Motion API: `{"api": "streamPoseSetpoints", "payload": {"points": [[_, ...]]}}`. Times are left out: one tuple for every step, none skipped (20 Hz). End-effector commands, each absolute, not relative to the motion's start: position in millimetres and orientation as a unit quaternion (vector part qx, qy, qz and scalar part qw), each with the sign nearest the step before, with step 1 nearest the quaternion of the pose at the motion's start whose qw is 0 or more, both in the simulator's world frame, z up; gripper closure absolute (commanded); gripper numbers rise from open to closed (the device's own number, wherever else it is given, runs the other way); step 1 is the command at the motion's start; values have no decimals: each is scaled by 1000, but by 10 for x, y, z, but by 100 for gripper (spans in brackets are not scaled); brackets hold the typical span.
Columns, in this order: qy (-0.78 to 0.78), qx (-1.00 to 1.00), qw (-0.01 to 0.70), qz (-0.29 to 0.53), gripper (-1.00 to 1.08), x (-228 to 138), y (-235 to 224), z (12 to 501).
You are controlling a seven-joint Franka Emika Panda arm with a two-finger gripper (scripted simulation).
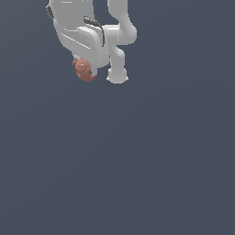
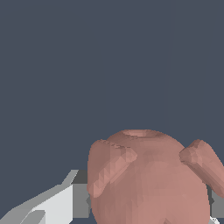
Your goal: Pick up the object and move it to a goal position.
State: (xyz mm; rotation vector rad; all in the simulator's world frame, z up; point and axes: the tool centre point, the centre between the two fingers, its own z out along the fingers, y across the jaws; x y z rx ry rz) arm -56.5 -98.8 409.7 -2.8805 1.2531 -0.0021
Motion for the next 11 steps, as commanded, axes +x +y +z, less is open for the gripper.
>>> {"api": "streamPoseSetpoints", "payload": {"points": [[399,-917,0,0,108,-566,-1019,4238],[399,-917,0,0,108,-565,-1029,4282],[399,-917,0,0,108,-564,-1038,4320],[398,-917,0,0,108,-562,-1044,4353],[398,-917,0,0,108,-560,-1051,4381],[398,-917,0,0,108,-558,-1057,4404],[398,-917,0,0,108,-556,-1061,4421],[398,-917,0,0,108,-553,-1065,4434],[398,-917,0,0,108,-552,-1067,4442],[398,-917,0,0,108,-550,-1068,4447],[398,-917,0,0,108,-550,-1069,4448]]}}
